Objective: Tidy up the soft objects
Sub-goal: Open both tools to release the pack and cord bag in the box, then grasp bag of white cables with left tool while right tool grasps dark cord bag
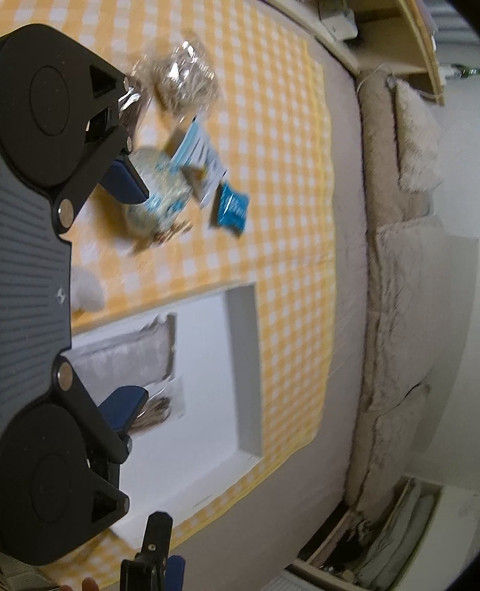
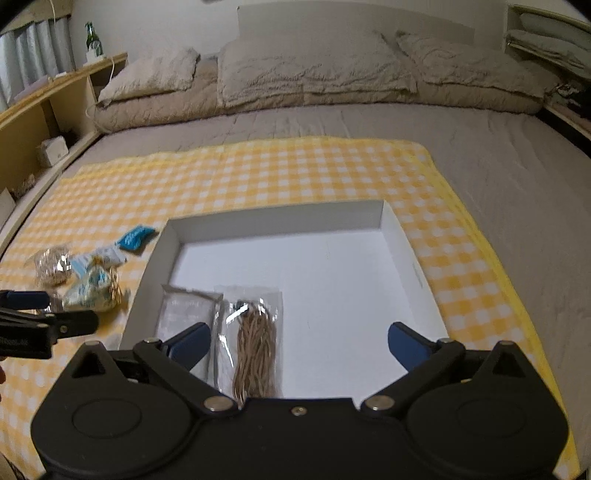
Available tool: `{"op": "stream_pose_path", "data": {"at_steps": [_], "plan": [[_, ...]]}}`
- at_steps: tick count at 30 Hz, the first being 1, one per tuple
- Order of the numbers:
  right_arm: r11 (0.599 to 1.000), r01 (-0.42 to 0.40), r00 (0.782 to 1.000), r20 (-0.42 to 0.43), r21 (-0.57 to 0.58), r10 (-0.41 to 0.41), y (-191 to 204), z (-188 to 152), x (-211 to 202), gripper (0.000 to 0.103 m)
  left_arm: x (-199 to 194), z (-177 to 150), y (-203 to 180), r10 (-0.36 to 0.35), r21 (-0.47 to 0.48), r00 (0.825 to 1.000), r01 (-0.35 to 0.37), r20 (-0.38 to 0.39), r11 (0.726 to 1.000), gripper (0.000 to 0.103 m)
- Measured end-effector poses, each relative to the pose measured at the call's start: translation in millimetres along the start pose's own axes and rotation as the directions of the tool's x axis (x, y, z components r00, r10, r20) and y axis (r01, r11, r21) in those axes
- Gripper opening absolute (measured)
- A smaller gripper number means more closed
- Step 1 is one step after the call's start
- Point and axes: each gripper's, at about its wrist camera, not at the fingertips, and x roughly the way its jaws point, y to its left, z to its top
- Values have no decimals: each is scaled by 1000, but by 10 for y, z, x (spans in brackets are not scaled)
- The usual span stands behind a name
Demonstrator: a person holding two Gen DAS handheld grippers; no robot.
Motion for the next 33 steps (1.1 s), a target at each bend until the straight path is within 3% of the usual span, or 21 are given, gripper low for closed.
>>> {"op": "stream_pose_path", "data": {"at_steps": [16,24,33], "plan": [[994,-77,990,110,-78,85,418,405,137,103,-224,252,839,173,-105,978,-161,117,981,103],[974,-121,974,164,-190,153,805,556,255,103,-193,317,1218,242,-166,964,-223,106,961,103],[937,-159,964,156,-310,215,1310,652,414,103,0,417,1551,308,-228,950,-288,58,930,103]]}}
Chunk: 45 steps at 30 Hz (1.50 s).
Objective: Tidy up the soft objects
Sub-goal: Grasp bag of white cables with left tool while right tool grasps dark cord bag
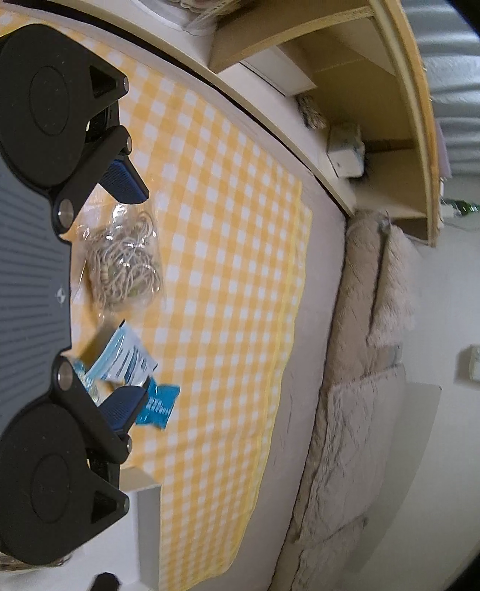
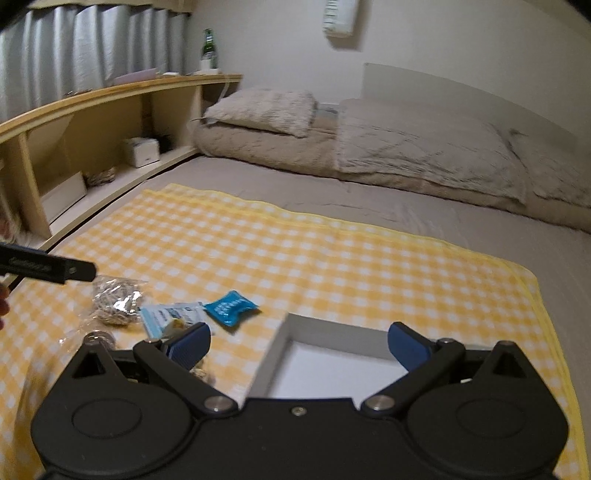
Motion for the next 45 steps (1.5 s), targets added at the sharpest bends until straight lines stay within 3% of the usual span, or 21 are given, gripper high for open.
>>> {"op": "stream_pose_path", "data": {"at_steps": [4,10,15,20,26,35,41,45], "plan": [[997,-69,998,-13,-25,69,203,75,103,103,148,52,85,20,-41,1000,-21,-17,999,103],[965,-219,976,-39,-144,215,627,141,305,86,429,96,157,50,-76,996,-56,-69,996,103],[931,-289,957,-108,-224,271,946,121,550,67,694,108,234,72,-120,990,-86,-117,989,103],[899,-336,940,-159,-282,301,1153,71,765,56,962,108,232,105,-111,982,-123,-154,986,103],[860,-396,916,-206,-322,345,1262,-10,946,51,1205,79,143,108,-65,975,-122,-193,990,103],[831,-446,892,-239,-332,383,1312,-117,1057,48,1341,-53,-27,183,119,958,-160,-220,980,103],[787,-444,894,-268,-428,358,1473,-256,1033,47,1311,-62,119,200,115,948,-176,-247,978,103],[761,-468,882,-296,-450,367,1512,-299,981,46,1248,-60,194,177,99,950,-156,-257,983,95]]}}
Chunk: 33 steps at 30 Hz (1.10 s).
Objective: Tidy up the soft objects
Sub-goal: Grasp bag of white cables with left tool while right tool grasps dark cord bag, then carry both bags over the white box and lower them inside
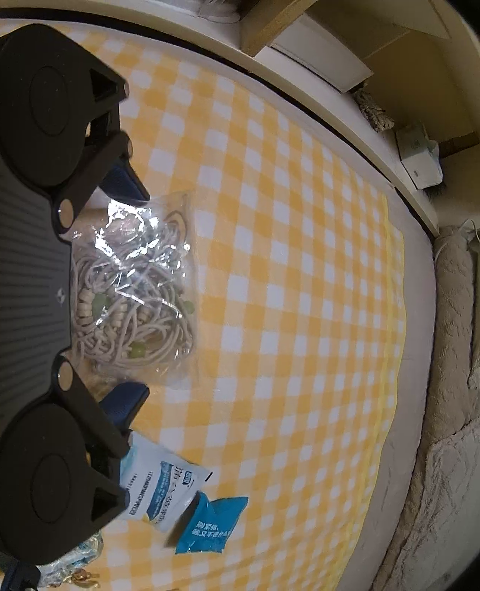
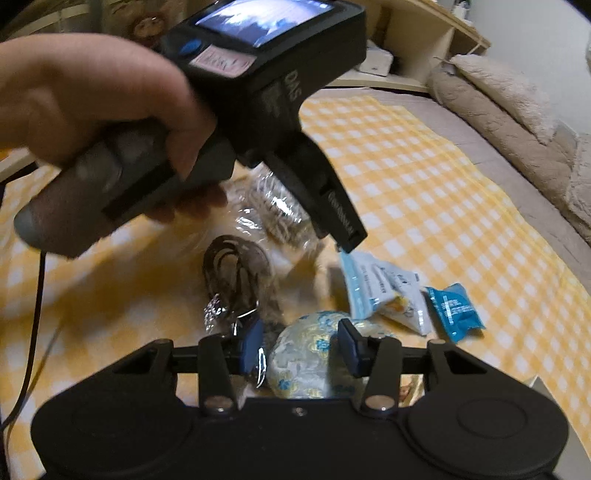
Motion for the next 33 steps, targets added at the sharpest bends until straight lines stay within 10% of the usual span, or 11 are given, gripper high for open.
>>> {"op": "stream_pose_path", "data": {"at_steps": [16,24,33], "plan": [[973,-227,973,42,-39,228,73,115,-85,53,-157,-62,282,-58,13,998,58,13,998,82],[983,-182,983,-17,-29,182,36,75,180,64,-207,-104,438,-57,-3,998,57,32,998,82],[987,-161,984,-74,-16,159,132,113,243,37,-335,-121,512,-56,-44,997,58,52,997,82]]}}
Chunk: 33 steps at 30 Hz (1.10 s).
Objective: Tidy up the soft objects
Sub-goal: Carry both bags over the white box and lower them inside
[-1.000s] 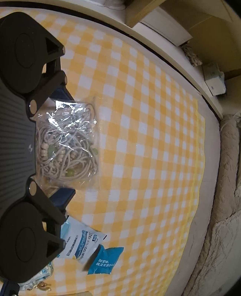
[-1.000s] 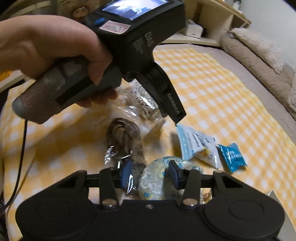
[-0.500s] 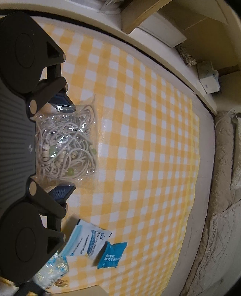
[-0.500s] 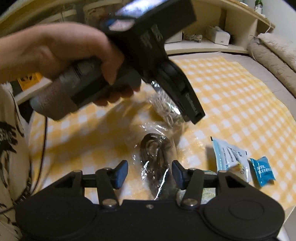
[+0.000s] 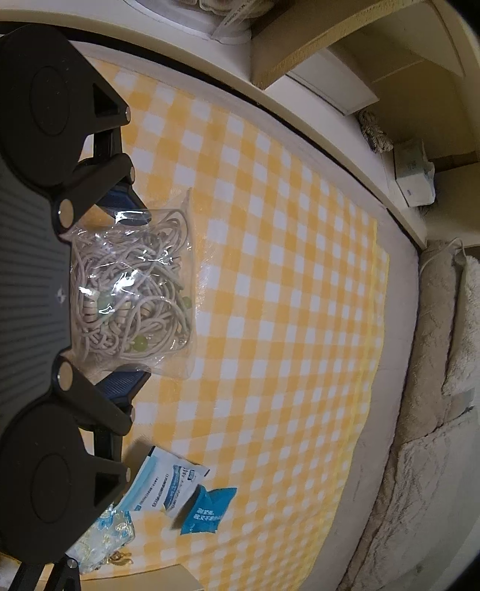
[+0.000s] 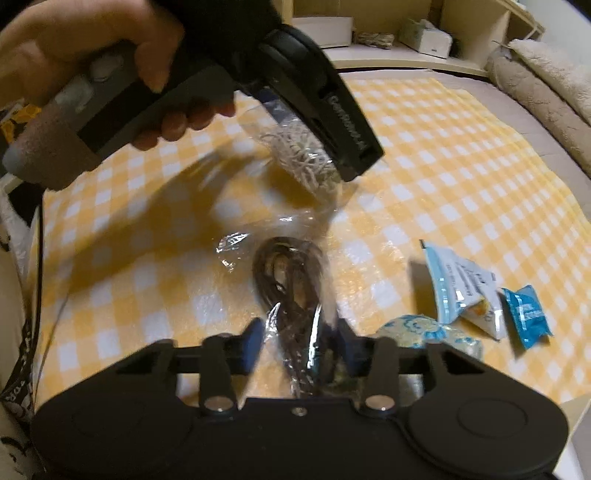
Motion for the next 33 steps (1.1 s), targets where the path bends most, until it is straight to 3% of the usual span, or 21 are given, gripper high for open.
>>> {"op": "stream_pose_path", "data": {"at_steps": [3,17,26,33], "plan": [[998,9,1000,11,58,-9,-49,28,-63,32,-118,-13,35,0,-28,1000,1,22,1000,82],[956,37,986,147,290,-82,-145,87,-605,32,-768,-131,387,-5,-161,989,29,149,987,82],[912,142,948,211,384,-236,-210,-34,-1152,32,-1057,-167,396,-25,-193,978,66,208,979,82],[858,216,900,245,466,-360,-365,-302,-1601,32,-1247,-130,104,-82,-165,961,129,266,978,82]]}}
